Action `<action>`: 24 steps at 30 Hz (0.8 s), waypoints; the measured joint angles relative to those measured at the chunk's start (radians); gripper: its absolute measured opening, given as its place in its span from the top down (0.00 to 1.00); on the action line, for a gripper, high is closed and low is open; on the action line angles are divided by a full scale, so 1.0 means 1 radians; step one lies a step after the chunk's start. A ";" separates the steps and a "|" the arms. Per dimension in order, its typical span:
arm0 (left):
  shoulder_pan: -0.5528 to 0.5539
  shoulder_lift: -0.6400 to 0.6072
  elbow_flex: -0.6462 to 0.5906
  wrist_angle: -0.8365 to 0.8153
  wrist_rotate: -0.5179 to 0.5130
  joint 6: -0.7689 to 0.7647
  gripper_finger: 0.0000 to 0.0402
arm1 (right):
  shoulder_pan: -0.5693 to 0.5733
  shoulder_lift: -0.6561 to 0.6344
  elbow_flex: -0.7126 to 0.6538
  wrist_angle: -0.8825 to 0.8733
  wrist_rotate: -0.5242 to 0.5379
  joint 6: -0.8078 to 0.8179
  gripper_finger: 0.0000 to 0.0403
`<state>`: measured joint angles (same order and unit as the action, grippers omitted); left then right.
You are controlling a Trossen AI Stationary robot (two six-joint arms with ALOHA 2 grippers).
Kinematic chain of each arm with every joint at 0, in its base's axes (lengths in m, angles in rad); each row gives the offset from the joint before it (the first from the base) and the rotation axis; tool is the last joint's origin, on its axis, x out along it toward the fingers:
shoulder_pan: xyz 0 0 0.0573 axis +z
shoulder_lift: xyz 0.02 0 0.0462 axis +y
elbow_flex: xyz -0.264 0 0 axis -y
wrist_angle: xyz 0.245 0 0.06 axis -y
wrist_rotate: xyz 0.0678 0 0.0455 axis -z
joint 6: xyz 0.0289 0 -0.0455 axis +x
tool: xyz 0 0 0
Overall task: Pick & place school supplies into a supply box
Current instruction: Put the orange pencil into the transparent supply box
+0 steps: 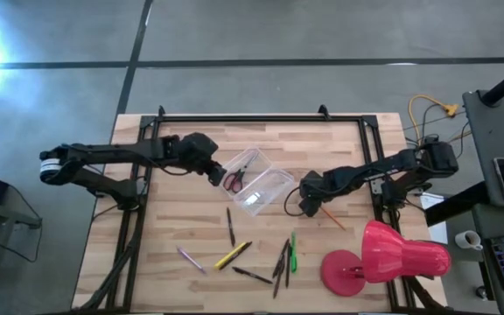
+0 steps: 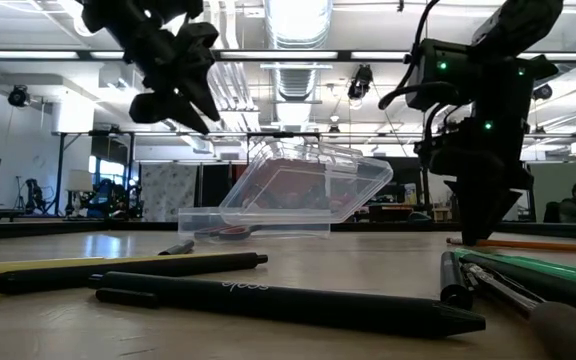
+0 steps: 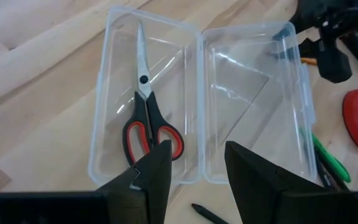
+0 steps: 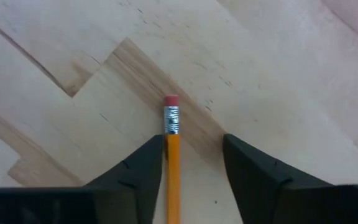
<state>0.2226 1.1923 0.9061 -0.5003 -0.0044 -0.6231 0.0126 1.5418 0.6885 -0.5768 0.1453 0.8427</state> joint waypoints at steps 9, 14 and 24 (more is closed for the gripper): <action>0.000 0.000 -0.028 0.018 0.002 -0.027 0.67 | 0.056 0.094 0.009 0.009 0.067 0.114 0.82; 0.000 -0.002 -0.021 0.089 0.002 -0.034 0.67 | 0.065 0.086 0.009 0.006 0.078 0.146 0.95; 0.000 -0.003 -0.009 0.088 0.002 -0.025 0.67 | 0.065 -0.175 -0.014 -0.013 -0.020 0.207 0.97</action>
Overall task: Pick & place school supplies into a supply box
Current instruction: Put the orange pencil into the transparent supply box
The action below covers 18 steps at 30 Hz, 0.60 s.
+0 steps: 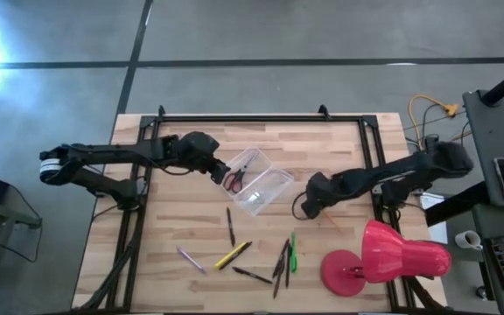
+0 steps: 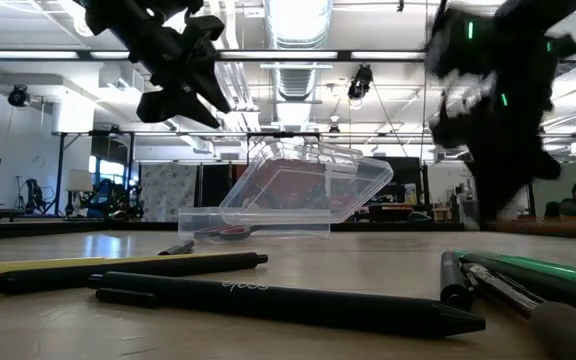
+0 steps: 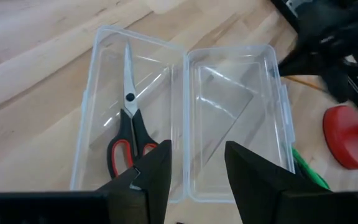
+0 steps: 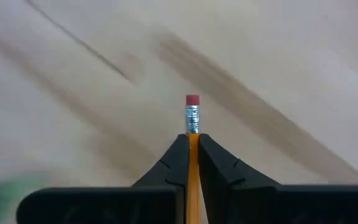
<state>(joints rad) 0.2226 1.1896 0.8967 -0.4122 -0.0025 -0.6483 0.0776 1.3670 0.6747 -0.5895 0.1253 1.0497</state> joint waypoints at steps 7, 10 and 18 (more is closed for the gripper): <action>0.000 0.000 -0.002 -0.002 0.000 0.002 0.67 | 0.002 -0.300 0.002 0.018 0.163 0.088 0.97; 0.000 0.000 -0.008 -0.018 0.000 0.010 0.67 | -0.020 -0.387 0.004 0.059 0.289 0.129 0.97; -0.002 0.000 -0.045 -0.026 -0.001 0.011 0.67 | -0.153 -0.332 0.005 0.459 0.286 0.172 0.97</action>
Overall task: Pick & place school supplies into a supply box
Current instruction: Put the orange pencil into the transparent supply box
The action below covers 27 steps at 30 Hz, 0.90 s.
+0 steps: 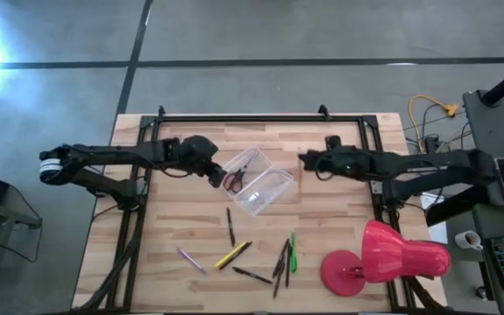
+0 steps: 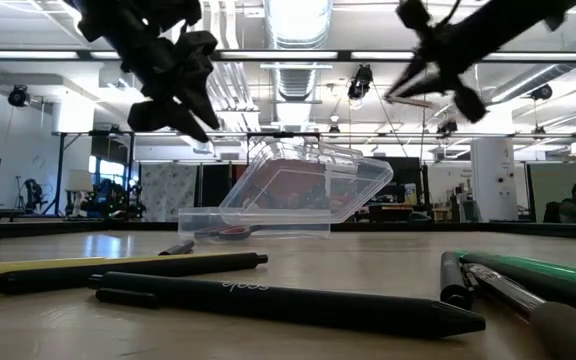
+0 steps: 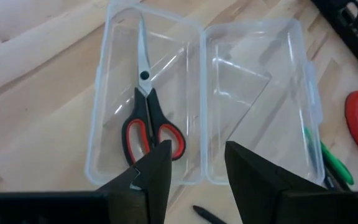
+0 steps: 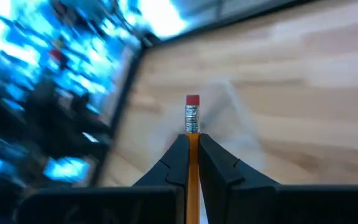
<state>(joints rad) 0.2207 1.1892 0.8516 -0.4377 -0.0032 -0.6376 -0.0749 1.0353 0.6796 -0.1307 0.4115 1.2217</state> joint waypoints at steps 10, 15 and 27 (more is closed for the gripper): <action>-0.025 -0.001 -0.027 0.000 -0.002 -0.011 0.67 | -0.087 0.381 0.014 0.609 0.060 0.283 0.97; -0.053 -0.001 -0.020 -0.002 -0.003 -0.011 0.67 | -0.087 0.579 0.113 0.644 0.113 0.394 0.97; -0.111 -0.005 -0.019 -0.084 -0.009 -0.035 0.67 | -0.091 0.825 0.460 0.441 0.056 0.219 0.97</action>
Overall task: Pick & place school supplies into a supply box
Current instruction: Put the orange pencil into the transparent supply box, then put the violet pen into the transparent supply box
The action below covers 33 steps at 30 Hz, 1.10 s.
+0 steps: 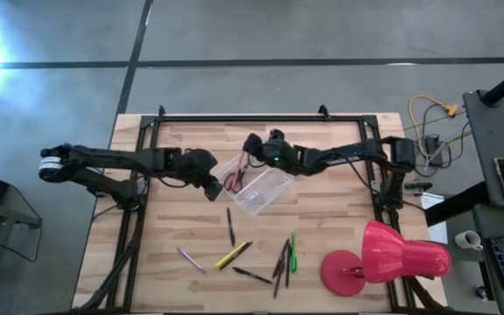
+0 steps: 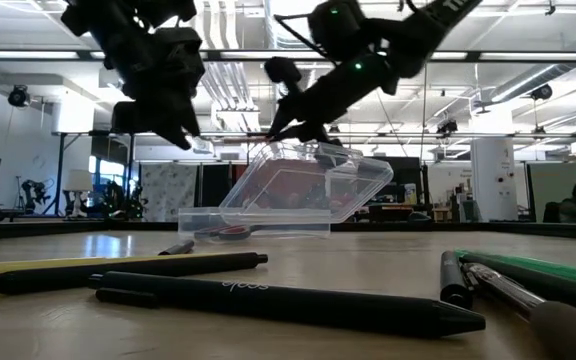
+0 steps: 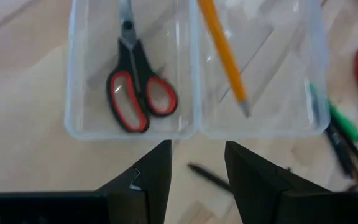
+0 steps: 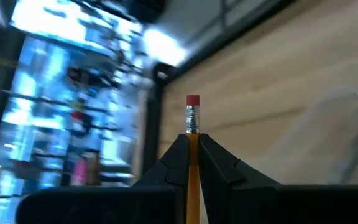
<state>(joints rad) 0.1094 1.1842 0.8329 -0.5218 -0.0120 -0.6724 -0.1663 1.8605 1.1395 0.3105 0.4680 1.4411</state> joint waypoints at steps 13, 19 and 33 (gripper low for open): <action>-0.004 -0.111 -0.023 -0.040 -0.114 0.069 0.67 | 0.000 0.006 0.102 -0.373 -0.028 0.185 0.97; -0.004 -0.122 -0.030 -0.039 -0.123 0.069 0.67 | 0.000 0.009 0.100 -0.375 -0.031 0.224 0.92; -0.004 -0.117 -0.030 -0.029 -0.123 0.046 0.67 | 0.002 -0.001 0.152 -0.377 -0.023 -0.019 0.63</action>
<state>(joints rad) 0.1059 1.0668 0.8024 -0.5507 -0.1345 -0.6267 -0.1638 1.8590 1.2915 -0.0661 0.4453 1.4222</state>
